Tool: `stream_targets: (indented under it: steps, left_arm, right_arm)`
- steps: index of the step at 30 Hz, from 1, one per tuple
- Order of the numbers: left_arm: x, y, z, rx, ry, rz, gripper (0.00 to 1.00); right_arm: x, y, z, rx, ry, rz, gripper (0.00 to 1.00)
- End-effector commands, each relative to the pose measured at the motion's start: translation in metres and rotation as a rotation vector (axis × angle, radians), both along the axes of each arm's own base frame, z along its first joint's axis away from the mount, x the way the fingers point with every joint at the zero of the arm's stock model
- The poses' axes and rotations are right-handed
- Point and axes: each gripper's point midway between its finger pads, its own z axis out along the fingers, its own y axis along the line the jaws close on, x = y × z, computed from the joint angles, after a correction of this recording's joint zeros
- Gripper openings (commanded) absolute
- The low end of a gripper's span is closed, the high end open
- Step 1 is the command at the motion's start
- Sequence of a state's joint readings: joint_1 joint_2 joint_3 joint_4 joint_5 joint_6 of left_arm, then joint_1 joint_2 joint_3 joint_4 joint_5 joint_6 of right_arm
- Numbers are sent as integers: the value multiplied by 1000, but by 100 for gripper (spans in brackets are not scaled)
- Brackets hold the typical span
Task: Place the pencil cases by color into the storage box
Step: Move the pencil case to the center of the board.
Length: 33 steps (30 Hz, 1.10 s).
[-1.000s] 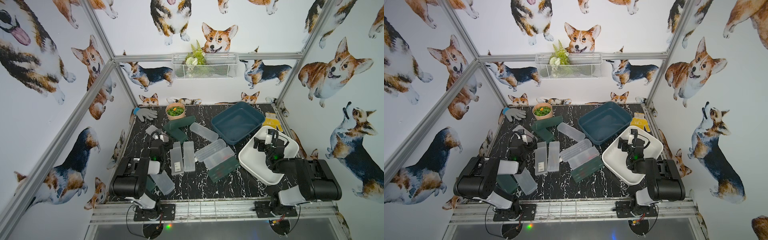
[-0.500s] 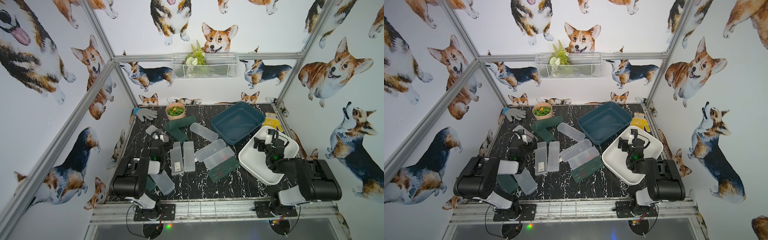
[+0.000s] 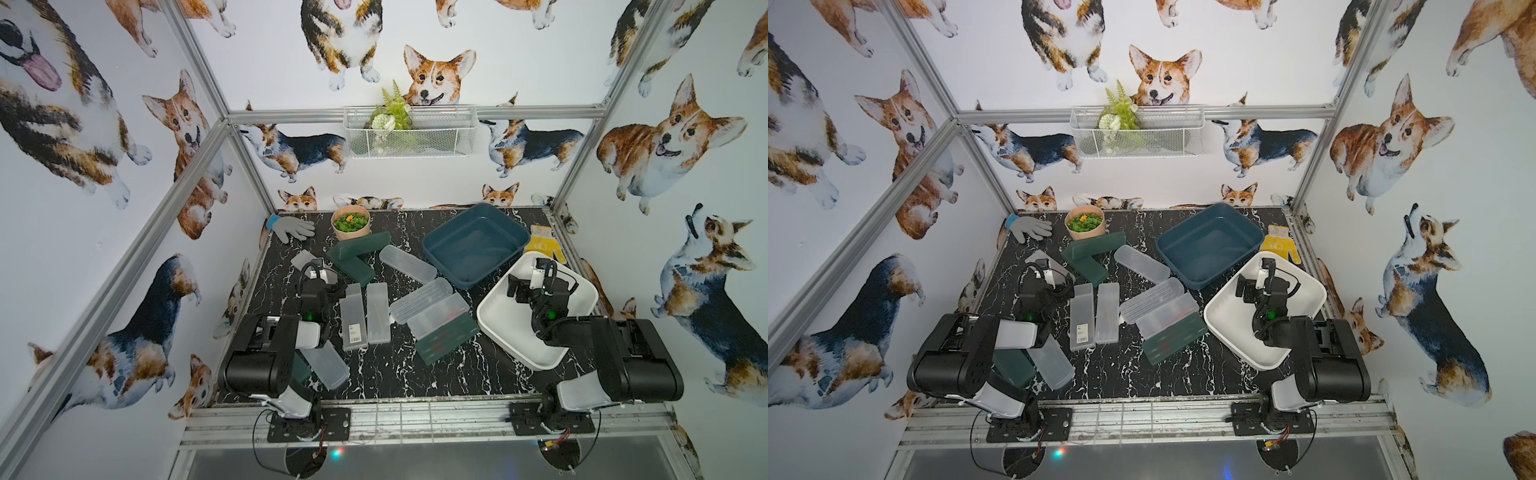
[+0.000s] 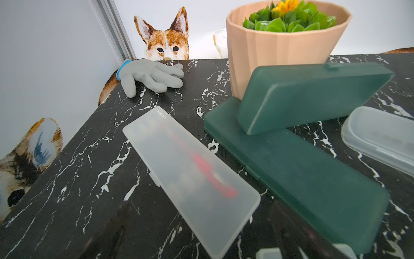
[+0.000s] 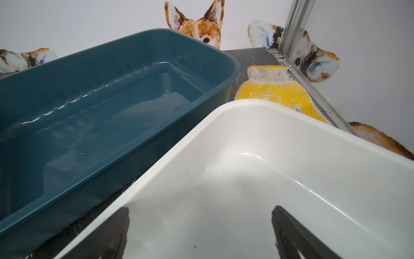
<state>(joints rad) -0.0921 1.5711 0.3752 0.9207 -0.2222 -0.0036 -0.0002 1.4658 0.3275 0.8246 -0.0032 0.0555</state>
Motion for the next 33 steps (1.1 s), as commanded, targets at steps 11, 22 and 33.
stream_targets:
  steps: [11, 22, 33]
  left_arm:
    - [2, -1, 4, 5, -14, -5, 100]
    - [3, -1, 4, 5, -14, -4, 100]
    - [2, -1, 4, 4, -13, -5, 100]
  right_arm:
    - [2, 0, 6, 1, -25, -4, 100]
    - [3, 0, 6, 3, -22, 1, 100]
    - [4, 0, 5, 6, -16, 2, 100]
